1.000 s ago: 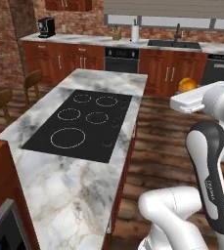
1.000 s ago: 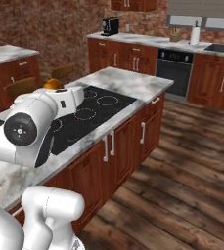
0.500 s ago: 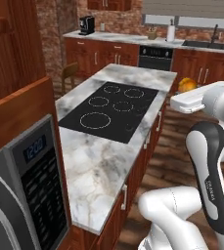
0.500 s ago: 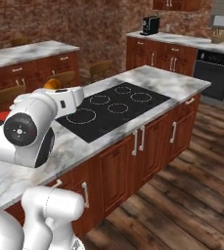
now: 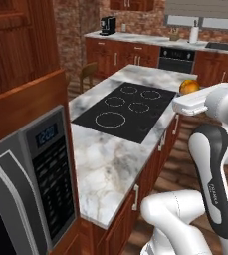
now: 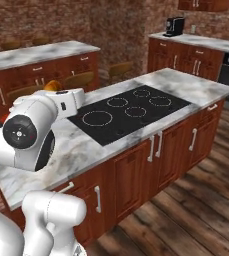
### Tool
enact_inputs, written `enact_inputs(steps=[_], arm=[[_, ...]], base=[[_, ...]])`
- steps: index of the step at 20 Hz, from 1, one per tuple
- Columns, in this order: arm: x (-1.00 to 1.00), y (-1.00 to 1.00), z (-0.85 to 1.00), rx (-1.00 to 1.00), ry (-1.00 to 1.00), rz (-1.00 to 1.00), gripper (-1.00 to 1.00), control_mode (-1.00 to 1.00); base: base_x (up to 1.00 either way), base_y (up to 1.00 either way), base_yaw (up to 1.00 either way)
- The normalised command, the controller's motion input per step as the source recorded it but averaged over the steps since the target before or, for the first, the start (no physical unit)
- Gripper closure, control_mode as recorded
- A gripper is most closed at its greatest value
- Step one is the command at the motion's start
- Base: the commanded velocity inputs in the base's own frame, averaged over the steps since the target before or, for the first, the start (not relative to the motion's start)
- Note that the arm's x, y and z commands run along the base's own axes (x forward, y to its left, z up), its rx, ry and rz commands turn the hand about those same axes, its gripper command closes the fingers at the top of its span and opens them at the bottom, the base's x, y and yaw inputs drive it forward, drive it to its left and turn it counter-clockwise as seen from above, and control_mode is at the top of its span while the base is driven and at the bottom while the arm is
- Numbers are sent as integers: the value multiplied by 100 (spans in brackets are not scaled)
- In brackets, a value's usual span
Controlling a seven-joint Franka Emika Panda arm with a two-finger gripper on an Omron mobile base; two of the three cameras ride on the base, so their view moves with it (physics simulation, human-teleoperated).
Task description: Retrieve the peach and orange from the fridge and place them into the bowl on the dining table.
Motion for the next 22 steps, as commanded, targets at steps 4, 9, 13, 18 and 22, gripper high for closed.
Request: enact_inputs(steps=[4,9,13,18,22], arm=[[0,0,0,0,0,0,100,100],[0,0,0,0,0,0,100,100],[0,0,0,0,0,0,100,100],[0,0,0,0,0,0,100,100],[0,0,0,0,0,0,100,100]], base=[[0,0,20],[0,0,23],[0,0,25],[17,0,29],[17,0,36]])
